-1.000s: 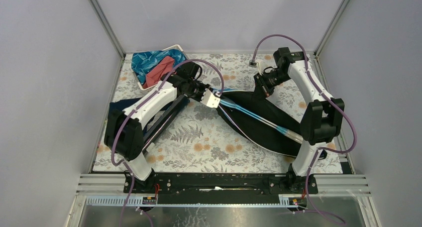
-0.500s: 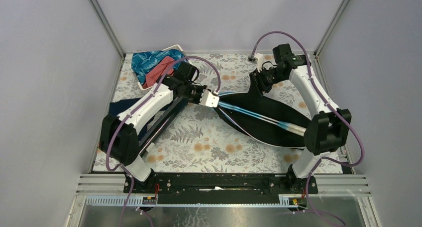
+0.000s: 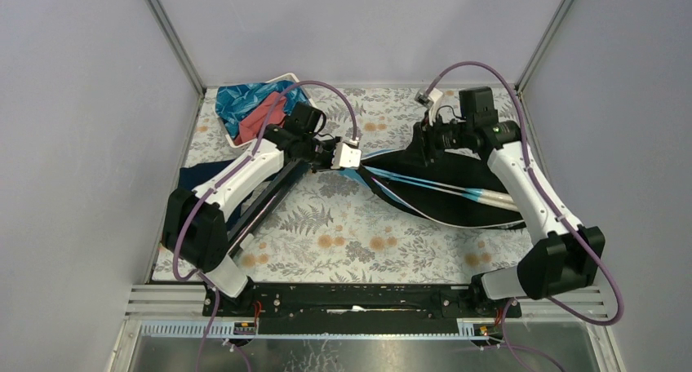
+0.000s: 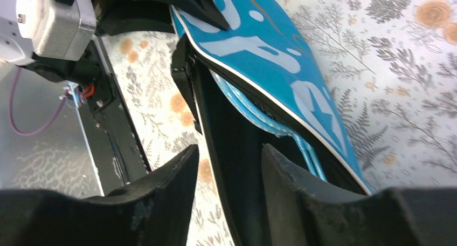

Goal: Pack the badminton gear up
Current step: Zip the racket bag at the center of the board.

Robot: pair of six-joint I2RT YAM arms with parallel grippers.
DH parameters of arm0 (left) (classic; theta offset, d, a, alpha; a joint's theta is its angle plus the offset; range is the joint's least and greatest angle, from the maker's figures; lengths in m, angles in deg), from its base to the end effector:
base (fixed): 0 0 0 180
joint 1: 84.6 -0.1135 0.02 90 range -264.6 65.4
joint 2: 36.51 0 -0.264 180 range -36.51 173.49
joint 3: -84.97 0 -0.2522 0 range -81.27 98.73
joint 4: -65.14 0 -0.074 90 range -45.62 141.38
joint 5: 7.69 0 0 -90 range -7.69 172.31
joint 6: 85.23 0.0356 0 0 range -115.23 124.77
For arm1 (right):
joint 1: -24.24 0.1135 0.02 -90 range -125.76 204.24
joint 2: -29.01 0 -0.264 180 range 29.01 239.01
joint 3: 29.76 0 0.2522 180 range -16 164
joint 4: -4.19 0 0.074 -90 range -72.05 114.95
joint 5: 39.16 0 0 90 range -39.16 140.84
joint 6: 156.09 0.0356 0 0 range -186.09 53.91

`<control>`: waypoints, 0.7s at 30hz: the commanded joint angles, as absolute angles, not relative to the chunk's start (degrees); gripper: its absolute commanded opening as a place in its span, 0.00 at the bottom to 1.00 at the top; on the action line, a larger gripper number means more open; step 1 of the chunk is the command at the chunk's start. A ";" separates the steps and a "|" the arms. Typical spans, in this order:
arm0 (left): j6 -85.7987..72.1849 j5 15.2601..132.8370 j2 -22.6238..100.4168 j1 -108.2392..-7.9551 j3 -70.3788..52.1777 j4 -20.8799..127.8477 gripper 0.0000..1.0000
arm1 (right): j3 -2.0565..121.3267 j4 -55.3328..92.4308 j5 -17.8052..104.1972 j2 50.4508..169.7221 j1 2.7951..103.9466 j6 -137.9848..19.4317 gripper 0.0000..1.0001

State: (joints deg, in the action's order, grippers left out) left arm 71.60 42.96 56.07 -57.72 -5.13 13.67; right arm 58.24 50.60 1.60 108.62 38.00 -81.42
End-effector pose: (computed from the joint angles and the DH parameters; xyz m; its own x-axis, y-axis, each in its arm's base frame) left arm 0.2960 -0.1753 0.2831 0.3415 0.6239 -0.7029 0.9325 -0.1316 0.3362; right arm 0.2835 0.0972 0.3501 -0.3827 -0.2714 -0.8831 -0.8669 0.4360 0.2417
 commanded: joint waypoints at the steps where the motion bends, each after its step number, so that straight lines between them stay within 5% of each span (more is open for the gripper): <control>1: 66.19 37.76 54.63 -57.67 -7.12 16.05 0.00 | 52.66 36.30 -3.32 107.18 39.71 -71.95 0.49; 7: 66.07 37.77 52.79 -56.45 -9.65 16.89 0.00 | 47.15 25.22 -3.40 109.63 42.12 -62.77 0.38; 21: 66.45 40.20 51.22 -54.55 -13.50 19.67 0.00 | 46.45 18.96 -3.50 116.99 49.73 -59.55 0.41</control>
State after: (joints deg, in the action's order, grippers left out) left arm 68.65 42.72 51.58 -55.82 -12.17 19.31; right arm 45.32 22.05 -2.81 115.55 48.04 -60.35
